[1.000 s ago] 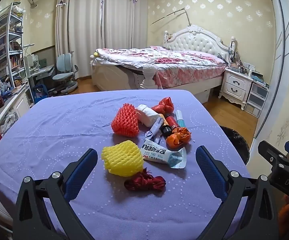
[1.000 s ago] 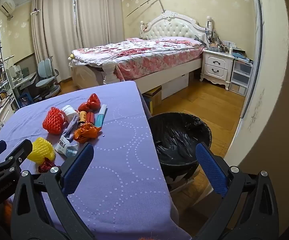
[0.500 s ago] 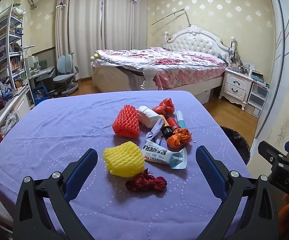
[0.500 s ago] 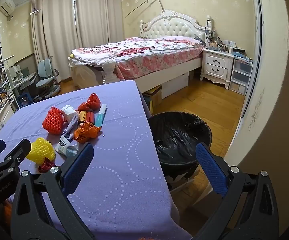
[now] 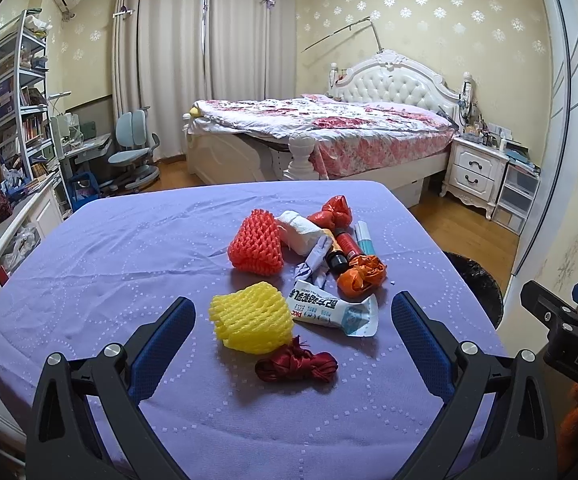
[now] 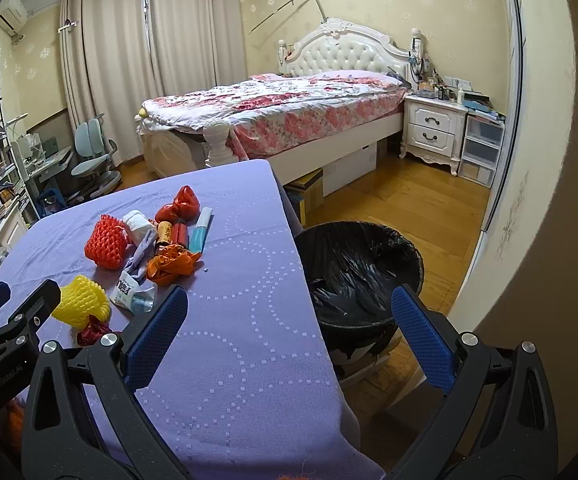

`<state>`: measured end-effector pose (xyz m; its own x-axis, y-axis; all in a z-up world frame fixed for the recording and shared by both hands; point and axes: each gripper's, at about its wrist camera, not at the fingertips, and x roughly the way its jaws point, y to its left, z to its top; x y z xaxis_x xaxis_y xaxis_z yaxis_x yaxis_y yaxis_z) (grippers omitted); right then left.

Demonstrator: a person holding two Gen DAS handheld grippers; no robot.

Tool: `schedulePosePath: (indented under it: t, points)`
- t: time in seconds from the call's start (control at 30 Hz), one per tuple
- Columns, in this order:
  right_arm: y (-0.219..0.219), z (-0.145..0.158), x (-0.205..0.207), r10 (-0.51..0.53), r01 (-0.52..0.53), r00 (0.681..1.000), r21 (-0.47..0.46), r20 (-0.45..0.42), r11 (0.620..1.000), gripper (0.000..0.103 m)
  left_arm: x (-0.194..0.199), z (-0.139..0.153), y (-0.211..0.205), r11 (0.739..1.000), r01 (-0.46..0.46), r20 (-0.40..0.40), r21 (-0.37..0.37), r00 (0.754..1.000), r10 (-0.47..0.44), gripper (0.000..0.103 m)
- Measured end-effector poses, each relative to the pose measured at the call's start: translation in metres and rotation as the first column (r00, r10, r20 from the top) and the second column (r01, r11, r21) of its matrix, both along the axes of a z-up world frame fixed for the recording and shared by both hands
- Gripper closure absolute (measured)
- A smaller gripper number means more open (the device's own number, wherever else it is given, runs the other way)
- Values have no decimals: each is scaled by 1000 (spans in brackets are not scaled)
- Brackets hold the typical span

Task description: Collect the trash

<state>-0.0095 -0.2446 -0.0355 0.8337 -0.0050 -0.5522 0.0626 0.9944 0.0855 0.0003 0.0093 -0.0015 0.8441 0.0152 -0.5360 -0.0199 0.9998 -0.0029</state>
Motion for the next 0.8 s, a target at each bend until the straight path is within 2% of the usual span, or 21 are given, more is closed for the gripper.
schedulePosePath:
  t: [0.8]
  points:
    - [-2,-2,1,0,0,1000,9,-4,1000,3,1,-5,1,1000,3,2,6,1000,-3,5]
